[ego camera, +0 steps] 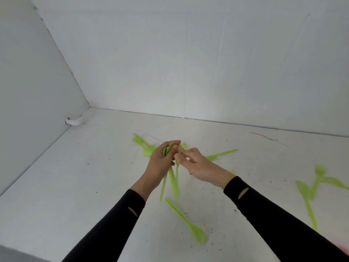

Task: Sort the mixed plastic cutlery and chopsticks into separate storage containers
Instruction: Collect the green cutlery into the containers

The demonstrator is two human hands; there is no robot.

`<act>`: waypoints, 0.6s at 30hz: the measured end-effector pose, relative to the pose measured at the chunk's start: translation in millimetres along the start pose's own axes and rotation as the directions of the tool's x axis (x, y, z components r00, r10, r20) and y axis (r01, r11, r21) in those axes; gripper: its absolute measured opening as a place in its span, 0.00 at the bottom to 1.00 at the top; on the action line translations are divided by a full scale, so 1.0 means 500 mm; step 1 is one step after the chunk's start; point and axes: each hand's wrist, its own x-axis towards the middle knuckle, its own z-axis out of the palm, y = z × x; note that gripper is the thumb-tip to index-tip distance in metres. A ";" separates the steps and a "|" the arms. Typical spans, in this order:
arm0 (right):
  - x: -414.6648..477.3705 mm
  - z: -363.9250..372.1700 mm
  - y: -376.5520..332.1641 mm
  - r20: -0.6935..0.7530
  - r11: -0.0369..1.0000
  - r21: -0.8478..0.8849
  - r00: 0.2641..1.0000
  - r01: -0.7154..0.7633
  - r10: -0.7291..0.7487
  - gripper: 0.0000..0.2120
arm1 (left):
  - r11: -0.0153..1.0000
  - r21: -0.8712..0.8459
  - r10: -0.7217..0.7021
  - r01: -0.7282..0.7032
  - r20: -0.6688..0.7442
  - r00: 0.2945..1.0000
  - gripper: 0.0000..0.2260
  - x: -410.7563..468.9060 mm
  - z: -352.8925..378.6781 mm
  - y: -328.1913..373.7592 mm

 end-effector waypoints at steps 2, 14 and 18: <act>0.027 0.033 -0.015 0.018 1.000 -0.002 1.000 0.026 -0.026 0.19 | 0.997 -0.045 -0.075 0.070 -0.118 0.990 0.07 -0.006 -0.040 -0.017; 0.235 0.166 0.066 -0.194 0.559 -0.824 0.973 -0.094 -0.122 0.25 | 0.919 -0.346 -0.322 0.189 -0.381 0.866 0.09 -0.057 -0.289 -0.059; 0.228 0.155 0.085 -0.191 0.505 -0.858 0.971 -0.095 -0.141 0.19 | 0.925 -0.323 -0.298 0.201 -0.286 0.911 0.15 -0.051 -0.294 -0.050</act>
